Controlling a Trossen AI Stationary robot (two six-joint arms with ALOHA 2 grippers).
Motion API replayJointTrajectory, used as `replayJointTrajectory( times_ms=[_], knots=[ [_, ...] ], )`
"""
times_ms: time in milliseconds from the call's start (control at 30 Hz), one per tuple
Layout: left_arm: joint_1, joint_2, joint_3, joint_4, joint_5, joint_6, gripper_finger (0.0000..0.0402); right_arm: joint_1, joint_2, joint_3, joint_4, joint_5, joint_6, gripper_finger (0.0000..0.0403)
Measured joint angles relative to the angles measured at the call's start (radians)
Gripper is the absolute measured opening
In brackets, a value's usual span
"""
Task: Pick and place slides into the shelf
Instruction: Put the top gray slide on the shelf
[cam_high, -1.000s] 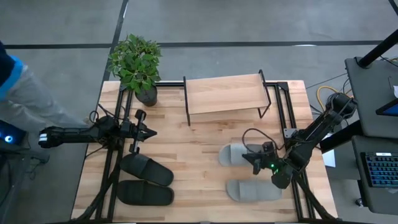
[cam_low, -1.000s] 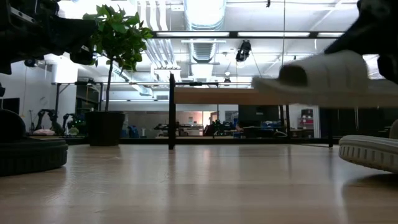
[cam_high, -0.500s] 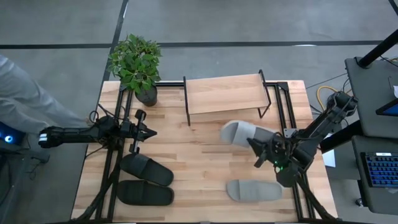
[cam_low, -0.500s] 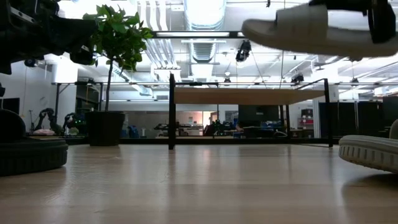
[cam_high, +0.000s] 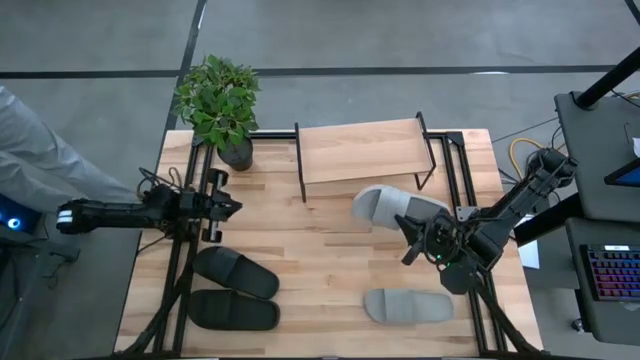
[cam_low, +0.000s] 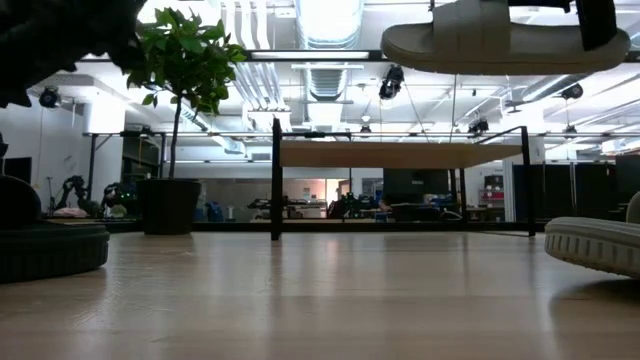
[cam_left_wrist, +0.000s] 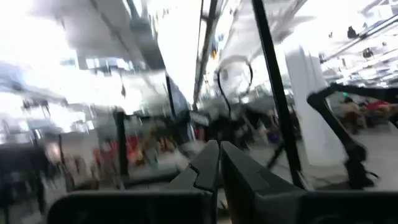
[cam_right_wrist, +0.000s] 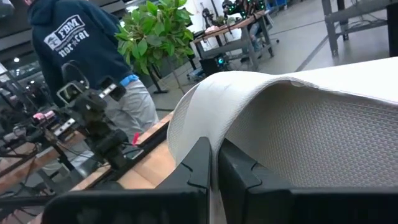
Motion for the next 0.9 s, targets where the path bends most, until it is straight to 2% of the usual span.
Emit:
replayJointTrajectory(
  times_ms=[133,300,467,900],
  knots=[
    [0.000,0.106,0.058,0.063,0.000,0.026,0.0041,-0.001,-0.009,0.000,0.000,0.000,-0.014,0.0009],
    [0.000,0.267,0.181,0.067,0.000,0.082,0.0106,-0.001,-0.016,0.000,0.000,0.000,-0.019,0.0009],
    [-0.001,0.448,0.320,0.066,0.009,0.198,0.0161,-0.003,-0.018,0.000,0.000,0.000,-0.027,0.0009],
    [-0.001,0.861,0.668,0.062,0.011,0.223,0.0169,-0.007,-0.056,0.009,0.001,0.002,-0.136,0.0009]
  ],
)
